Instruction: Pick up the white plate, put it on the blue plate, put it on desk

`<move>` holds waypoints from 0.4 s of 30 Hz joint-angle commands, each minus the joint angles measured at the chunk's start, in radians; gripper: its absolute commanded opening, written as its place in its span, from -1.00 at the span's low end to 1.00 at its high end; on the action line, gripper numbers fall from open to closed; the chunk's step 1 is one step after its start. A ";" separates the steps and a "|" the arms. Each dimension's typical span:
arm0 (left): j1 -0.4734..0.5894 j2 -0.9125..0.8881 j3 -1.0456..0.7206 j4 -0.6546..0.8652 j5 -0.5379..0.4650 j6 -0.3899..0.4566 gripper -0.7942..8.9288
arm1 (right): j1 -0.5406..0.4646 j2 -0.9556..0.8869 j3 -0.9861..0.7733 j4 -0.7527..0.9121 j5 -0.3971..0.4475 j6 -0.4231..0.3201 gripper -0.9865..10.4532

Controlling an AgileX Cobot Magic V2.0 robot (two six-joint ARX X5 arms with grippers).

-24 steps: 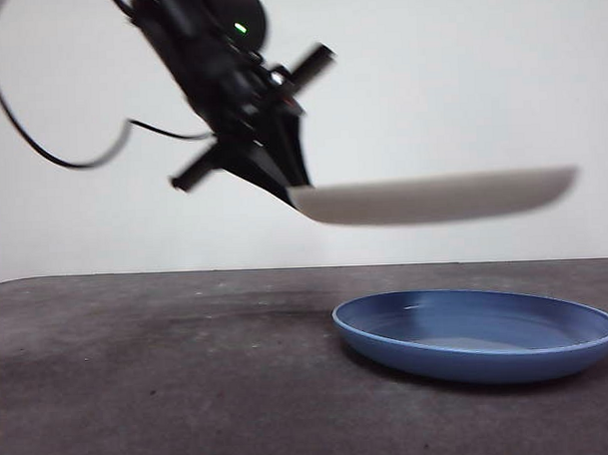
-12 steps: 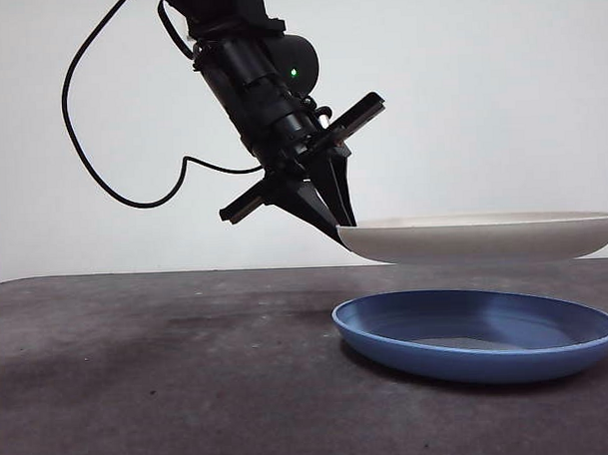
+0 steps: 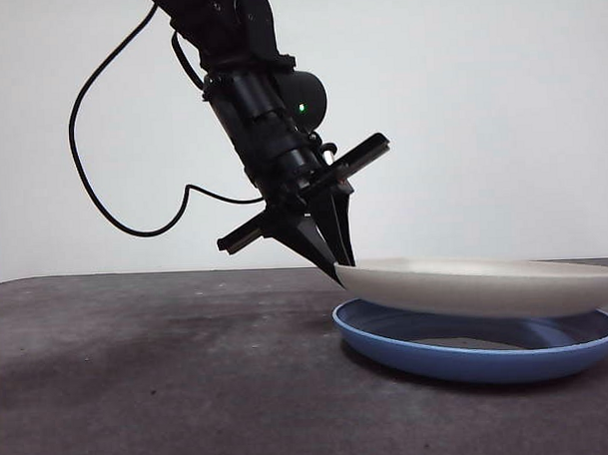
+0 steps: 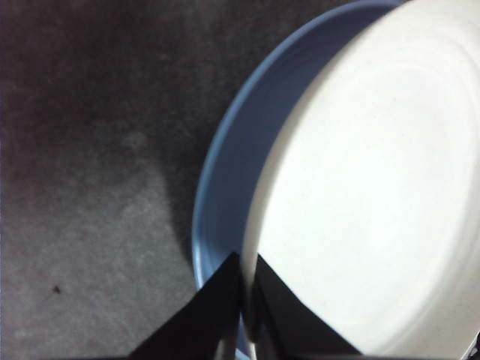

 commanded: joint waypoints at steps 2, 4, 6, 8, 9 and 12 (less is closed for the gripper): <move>-0.014 0.031 0.031 0.009 0.003 0.002 -0.81 | 0.003 0.003 0.021 0.007 0.000 -0.008 0.17; -0.014 0.031 0.031 0.010 0.003 0.004 -0.81 | 0.003 0.003 0.021 0.007 0.000 -0.008 0.17; -0.014 0.031 0.031 0.010 0.003 0.009 -0.81 | 0.003 0.003 0.021 0.007 0.000 -0.008 0.17; -0.014 0.031 0.031 0.008 0.003 0.019 -0.80 | 0.003 0.003 0.021 0.007 0.000 -0.008 0.17; -0.014 0.031 0.031 0.008 0.003 0.023 -0.76 | 0.003 0.003 0.021 0.007 0.000 -0.008 0.17; -0.014 0.031 0.031 0.009 0.003 0.029 -0.60 | 0.003 0.003 0.021 0.007 0.000 -0.008 0.17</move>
